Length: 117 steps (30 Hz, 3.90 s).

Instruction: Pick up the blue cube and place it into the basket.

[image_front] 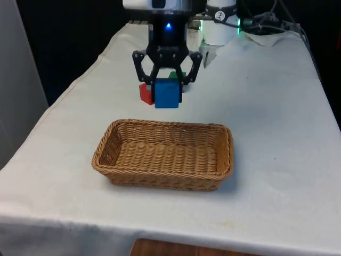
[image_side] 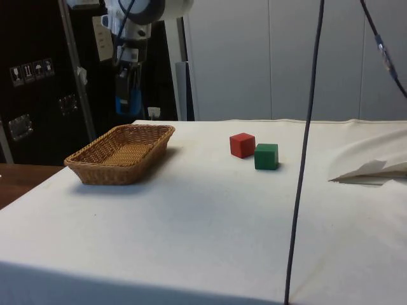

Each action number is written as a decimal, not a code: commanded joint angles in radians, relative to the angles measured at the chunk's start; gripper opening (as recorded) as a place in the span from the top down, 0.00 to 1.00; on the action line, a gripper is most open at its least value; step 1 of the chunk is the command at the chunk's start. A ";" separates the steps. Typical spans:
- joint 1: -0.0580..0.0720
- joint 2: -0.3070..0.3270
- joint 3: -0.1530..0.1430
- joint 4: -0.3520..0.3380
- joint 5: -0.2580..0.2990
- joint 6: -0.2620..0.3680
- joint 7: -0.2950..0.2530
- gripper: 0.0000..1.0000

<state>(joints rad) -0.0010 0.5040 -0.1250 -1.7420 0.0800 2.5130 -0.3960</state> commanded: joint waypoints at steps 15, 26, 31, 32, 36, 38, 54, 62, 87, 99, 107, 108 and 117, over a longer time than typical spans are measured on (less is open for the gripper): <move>-0.012 0.119 -0.010 0.098 0.028 0.009 -0.028 1.00; -0.015 0.181 -0.013 0.124 0.028 0.040 -0.028 1.00; -0.013 0.205 -0.021 0.149 0.025 0.040 -0.020 1.00; -0.018 0.222 -0.018 0.168 0.031 0.037 -0.020 1.00; -0.017 0.264 -0.025 0.214 0.039 0.035 -0.011 1.00; -0.018 0.280 -0.026 0.229 0.039 0.035 -0.006 1.00; -0.018 0.350 -0.024 0.269 0.041 0.056 0.010 1.00; -0.017 0.352 -0.021 0.266 0.045 0.058 0.009 1.00; -0.014 0.350 -0.026 0.265 0.041 0.054 0.010 0.00; -0.011 0.288 -0.028 0.226 0.043 0.033 0.035 0.00; -0.011 0.235 -0.028 0.182 0.040 0.026 0.047 0.00; -0.012 0.220 -0.026 0.167 0.045 0.026 0.050 0.00; -0.009 0.128 -0.026 0.075 0.045 0.027 0.072 0.00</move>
<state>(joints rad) -0.0100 0.6430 -0.1520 -1.6550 0.1210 2.5360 -0.3270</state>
